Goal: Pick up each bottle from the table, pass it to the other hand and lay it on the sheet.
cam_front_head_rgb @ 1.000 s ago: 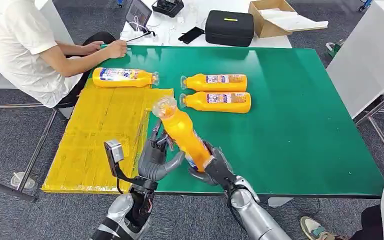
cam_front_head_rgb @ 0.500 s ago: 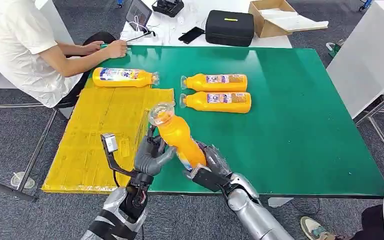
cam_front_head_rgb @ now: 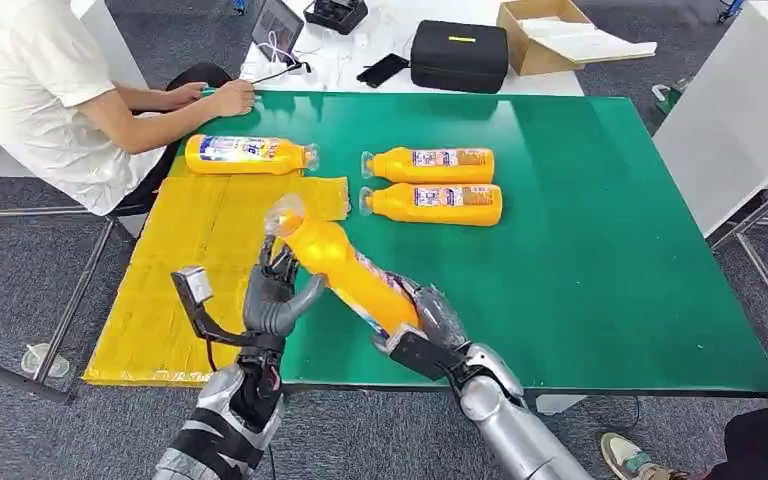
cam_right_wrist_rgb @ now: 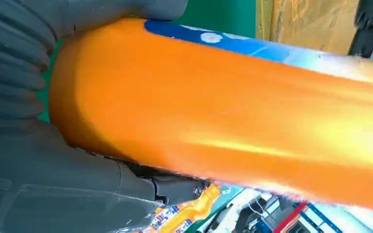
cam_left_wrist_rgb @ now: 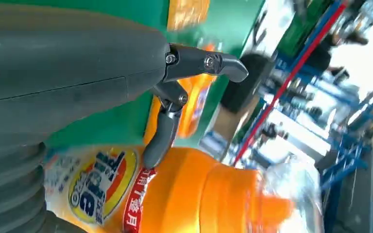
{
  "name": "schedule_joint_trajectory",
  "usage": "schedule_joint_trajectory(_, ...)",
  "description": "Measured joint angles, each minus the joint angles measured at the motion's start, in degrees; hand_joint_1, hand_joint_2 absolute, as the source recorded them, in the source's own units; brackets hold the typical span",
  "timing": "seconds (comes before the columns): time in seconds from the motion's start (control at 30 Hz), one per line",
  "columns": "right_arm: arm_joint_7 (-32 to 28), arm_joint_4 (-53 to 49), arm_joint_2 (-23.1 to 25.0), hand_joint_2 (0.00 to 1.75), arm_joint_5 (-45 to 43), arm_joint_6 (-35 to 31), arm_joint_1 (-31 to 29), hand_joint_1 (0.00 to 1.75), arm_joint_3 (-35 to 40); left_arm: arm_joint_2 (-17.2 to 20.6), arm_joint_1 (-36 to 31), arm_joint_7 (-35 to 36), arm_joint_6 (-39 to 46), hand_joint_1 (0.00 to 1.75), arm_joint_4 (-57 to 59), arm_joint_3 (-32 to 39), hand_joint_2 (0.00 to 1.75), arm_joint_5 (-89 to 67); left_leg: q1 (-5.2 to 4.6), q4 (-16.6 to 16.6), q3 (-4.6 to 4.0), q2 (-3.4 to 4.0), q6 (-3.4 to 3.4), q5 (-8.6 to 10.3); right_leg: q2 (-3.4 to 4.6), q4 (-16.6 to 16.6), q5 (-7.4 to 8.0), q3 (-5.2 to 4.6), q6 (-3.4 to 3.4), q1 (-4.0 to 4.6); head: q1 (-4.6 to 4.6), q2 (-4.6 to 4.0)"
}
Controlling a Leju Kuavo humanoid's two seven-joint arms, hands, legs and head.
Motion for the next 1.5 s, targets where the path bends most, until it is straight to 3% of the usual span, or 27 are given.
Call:
schedule_joint_trajectory(0.2,0.3,-0.9,-0.2,1.75,0.0,0.0,0.0,1.75,0.0,0.0,-0.2,-2.0,3.1,0.0,0.3,0.9,1.75,-2.4,0.0,0.0,-0.01,0.0,0.0,0.0,0.0,0.0,0.0,0.0,0.0,0.0,0.02,0.0)
schedule_joint_trajectory(0.33,-0.3,-1.2,-0.2,1.75,0.0,0.2,0.0,1.75,0.2,0.5,0.5,-1.7,-6.9,0.0,-0.7,1.0,1.75,-3.9,0.0,0.0,-0.01,0.01,0.0,0.0,0.0,0.0,0.0,-0.01,0.0,0.0,0.02,0.0)
schedule_joint_trajectory(0.4,-0.4,-1.2,-0.2,1.75,0.0,0.3,0.2,1.75,0.2,0.5,1.2,-1.2,-8.1,0.0,-2.0,1.0,1.75,-6.8,0.0,0.0,-0.01,0.0,0.0,0.0,0.0,0.0,0.0,-0.01,0.0,0.0,0.02,0.0)
schedule_joint_trajectory(0.6,0.0,-1.3,-0.3,1.75,0.1,0.1,1.5,1.75,-0.3,0.3,2.4,-0.3,0.7,0.0,-2.9,1.7,1.75,-6.4,0.0,0.0,-0.01,0.0,0.0,0.0,0.01,0.0,0.0,-0.01,0.0,0.0,0.02,0.0)
schedule_joint_trajectory(0.77,0.1,-1.9,-0.3,1.75,0.1,0.0,1.7,1.75,-0.3,0.3,2.4,0.5,0.6,0.0,-1.8,4.0,1.75,-3.4,0.0,0.0,0.0,0.02,0.0,0.0,0.01,0.0,0.0,-0.02,0.0,0.0,0.02,0.0)
schedule_joint_trajectory(0.97,-1.9,-2.0,-0.2,1.75,0.0,0.3,2.1,1.75,-0.3,0.8,3.1,2.1,-15.7,0.0,-1.5,5.2,1.75,-0.9,0.0,0.0,-0.01,0.02,0.0,0.0,0.01,0.0,0.0,-0.02,0.0,0.01,0.02,0.0)
schedule_joint_trajectory(1.13,-2.1,-2.0,0.0,1.75,0.0,0.8,2.3,1.75,-0.3,0.8,3.9,4.0,-20.0,0.0,-2.6,5.0,1.75,-2.5,0.0,0.0,-0.02,0.02,0.0,0.0,0.0,0.0,0.0,-0.03,0.0,0.0,0.0,0.0)
schedule_joint_trajectory(1.33,-3.7,-1.7,0.5,1.75,1.4,2.0,2.4,1.75,-0.2,0.8,4.1,8.2,-32.8,0.0,-0.9,0.8,1.75,-2.2,0.0,0.0,-0.01,0.03,0.0,0.0,0.02,0.0,0.0,-0.03,0.0,0.0,0.0,0.0)
schedule_joint_trajectory(1.5,-4.1,-1.3,0.6,1.75,1.7,2.5,2.4,1.75,-0.2,0.8,4.0,7.4,-34.4,0.0,0.4,-0.5,1.75,-1.9,0.0,0.0,-0.01,0.02,0.0,0.0,0.01,0.0,0.0,-0.03,0.0,0.01,0.02,0.0)
